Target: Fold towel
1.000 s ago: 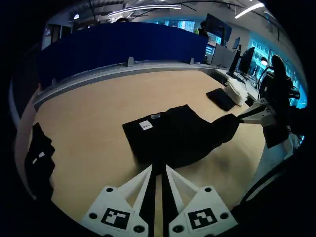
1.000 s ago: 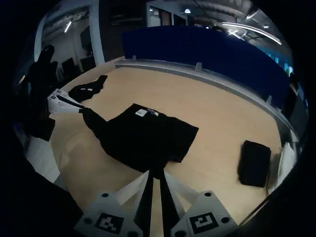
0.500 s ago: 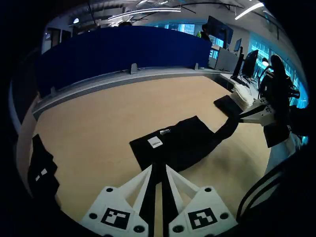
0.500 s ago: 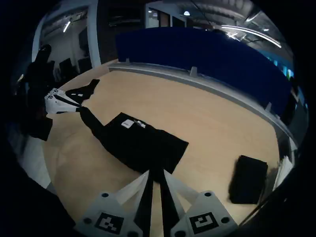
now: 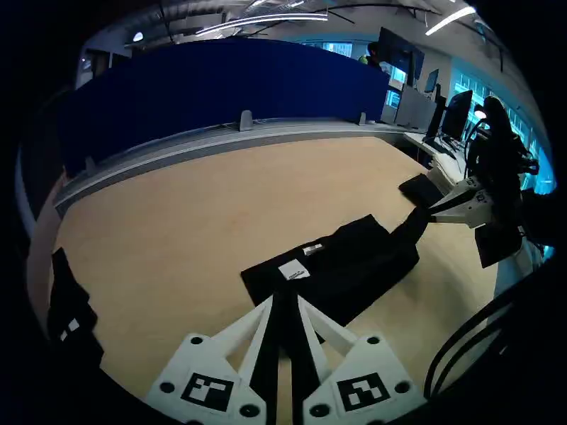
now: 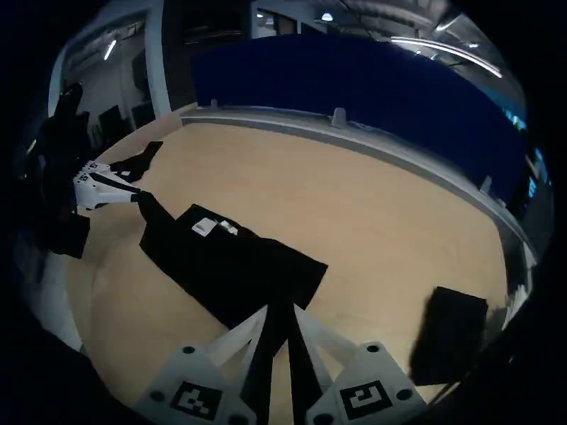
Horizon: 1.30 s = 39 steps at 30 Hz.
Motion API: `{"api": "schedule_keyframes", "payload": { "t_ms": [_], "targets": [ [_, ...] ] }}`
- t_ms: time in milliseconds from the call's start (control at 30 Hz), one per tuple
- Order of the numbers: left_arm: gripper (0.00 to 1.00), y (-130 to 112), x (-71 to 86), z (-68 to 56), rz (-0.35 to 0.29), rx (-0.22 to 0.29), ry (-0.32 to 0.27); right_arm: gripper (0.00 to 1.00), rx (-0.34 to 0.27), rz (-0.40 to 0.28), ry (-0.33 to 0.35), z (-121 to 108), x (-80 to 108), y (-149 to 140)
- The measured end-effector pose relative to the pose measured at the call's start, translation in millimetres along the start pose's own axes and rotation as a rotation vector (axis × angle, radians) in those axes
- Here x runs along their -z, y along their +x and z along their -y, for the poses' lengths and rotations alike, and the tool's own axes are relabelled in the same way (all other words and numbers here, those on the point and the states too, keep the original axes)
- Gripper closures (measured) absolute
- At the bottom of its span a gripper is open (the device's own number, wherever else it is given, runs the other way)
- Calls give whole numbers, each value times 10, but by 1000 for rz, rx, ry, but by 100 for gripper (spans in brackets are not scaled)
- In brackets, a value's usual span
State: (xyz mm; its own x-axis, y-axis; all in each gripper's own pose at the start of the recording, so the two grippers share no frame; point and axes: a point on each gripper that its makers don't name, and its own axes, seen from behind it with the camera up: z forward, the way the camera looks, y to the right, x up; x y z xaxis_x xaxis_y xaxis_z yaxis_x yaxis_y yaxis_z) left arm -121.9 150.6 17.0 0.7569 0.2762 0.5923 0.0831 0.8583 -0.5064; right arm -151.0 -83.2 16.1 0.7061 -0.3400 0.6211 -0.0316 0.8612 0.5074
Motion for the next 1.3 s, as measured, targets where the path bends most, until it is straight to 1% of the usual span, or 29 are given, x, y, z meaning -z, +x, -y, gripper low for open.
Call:
{"api": "schedule_keyframes", "payload": {
  "t_ms": [200, 400, 767, 1033, 1167, 1200, 1233, 1300],
  "targets": [
    [91, -55, -82, 17, 8, -7, -6, 89, -7, 17, 5, -14, -62, -54],
    [91, -92, -215, 62, 14, -13, -9, 89, -17, 38, 6, -45, -184, -102],
    [91, -146, -490, 211, 38, -3, -4, 89, -57, 54, -2, -186, -437, -62],
    [91, -179, -657, 282, 44, 9, 8, 88, -79, 77, -19, -261, -569, -70],
    [87, -218, -711, 327, 53, 4, 26, 83, -91, 87, -33, -283, -606, -95],
    [86, -228, -720, 340, 56, 2, 32, 80, -94, 88, -38, -290, -613, -98],
    [78, -239, -727, 357, 59, 0, 38, 76, -97, 88, -44, -297, -617, -99],
    [64, -254, -735, 388, 65, -2, 49, 56, -100, 88, -57, -314, -625, -102]
  ]
}}
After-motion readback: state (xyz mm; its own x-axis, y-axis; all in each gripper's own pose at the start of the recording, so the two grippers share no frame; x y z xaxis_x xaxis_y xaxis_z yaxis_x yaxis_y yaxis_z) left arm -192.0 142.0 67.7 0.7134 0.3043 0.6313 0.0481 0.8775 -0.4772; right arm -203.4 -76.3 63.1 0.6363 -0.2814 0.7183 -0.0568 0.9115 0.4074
